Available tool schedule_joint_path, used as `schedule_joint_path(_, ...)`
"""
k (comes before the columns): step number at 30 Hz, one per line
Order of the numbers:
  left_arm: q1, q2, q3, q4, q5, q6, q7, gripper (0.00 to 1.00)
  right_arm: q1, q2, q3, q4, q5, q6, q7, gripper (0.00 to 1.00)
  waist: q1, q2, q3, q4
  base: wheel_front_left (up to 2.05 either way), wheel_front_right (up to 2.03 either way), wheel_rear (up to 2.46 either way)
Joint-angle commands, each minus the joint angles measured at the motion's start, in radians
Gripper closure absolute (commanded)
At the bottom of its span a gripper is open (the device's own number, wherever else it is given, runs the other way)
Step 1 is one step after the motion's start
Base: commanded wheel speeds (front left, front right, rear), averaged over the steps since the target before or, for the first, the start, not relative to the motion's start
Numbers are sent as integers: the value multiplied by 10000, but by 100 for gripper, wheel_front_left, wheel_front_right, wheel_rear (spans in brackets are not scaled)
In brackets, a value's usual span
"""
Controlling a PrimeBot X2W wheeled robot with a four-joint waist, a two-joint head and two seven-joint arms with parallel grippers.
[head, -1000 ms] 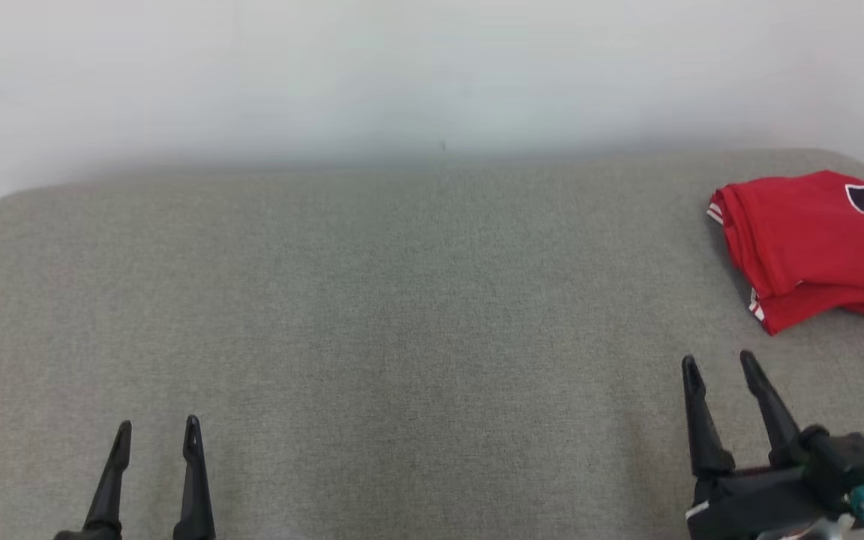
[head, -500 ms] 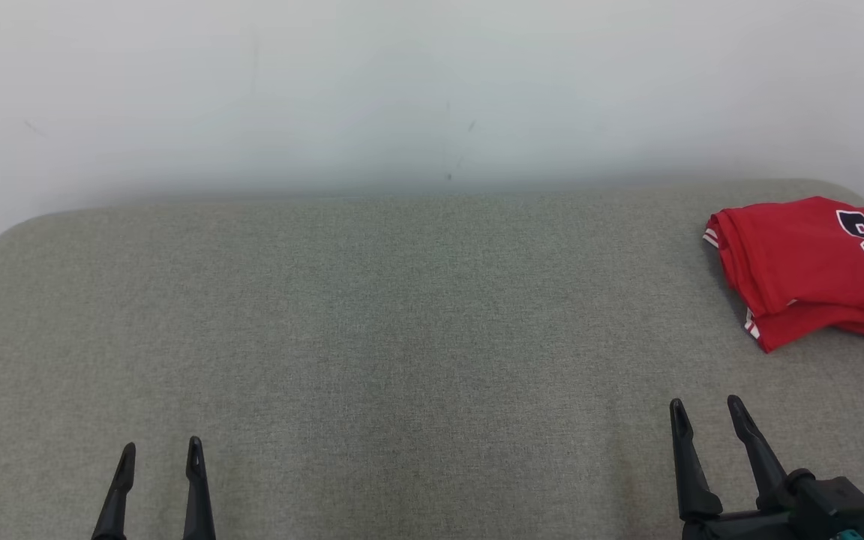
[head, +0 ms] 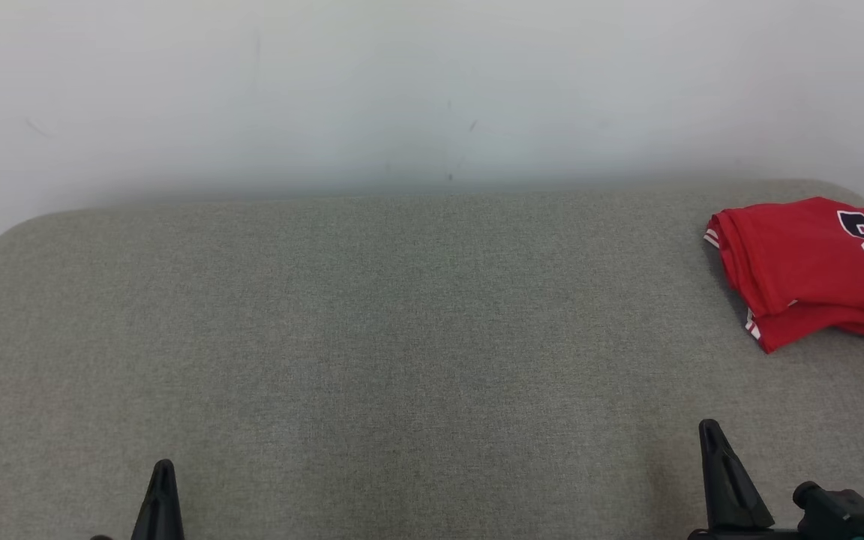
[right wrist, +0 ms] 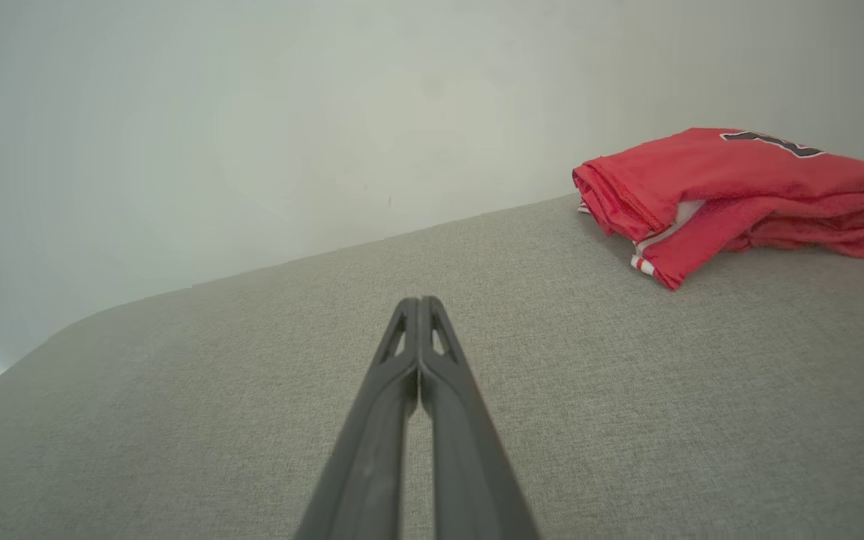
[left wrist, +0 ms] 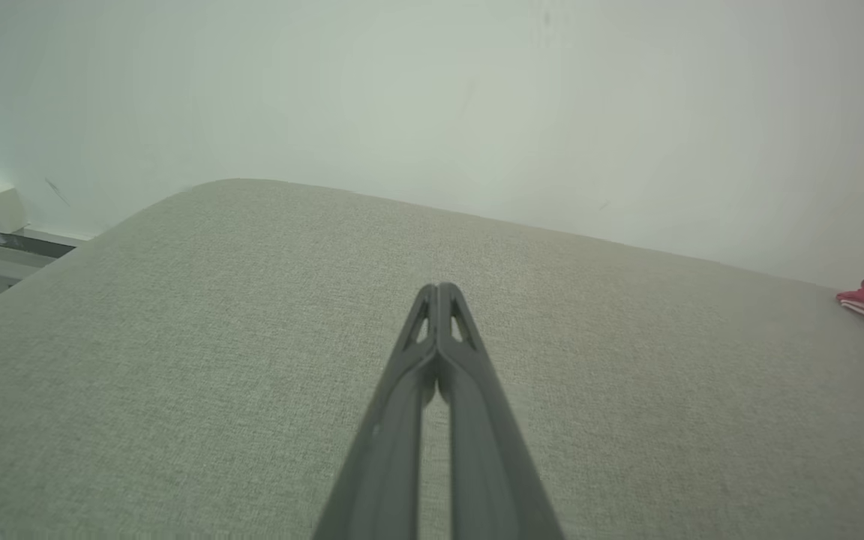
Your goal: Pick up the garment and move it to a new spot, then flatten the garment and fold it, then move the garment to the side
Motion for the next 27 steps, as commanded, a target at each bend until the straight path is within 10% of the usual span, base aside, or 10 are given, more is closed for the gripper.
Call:
schedule_joint_path(1, -227, 34, 54, -86, -452, -7, 88, 100, -265, -34, -61, -110, 454, -2, 62, 100, -1, 0, 1, 1, 0, 0, 0)
schedule_joint_path(27, -769, 43, 148, 278, -4685, -150, 1103, 100, -757, -86, -362, 219, 4585, -6, 935, 100, -1, 0, 6, 15, 0, 0, 0)
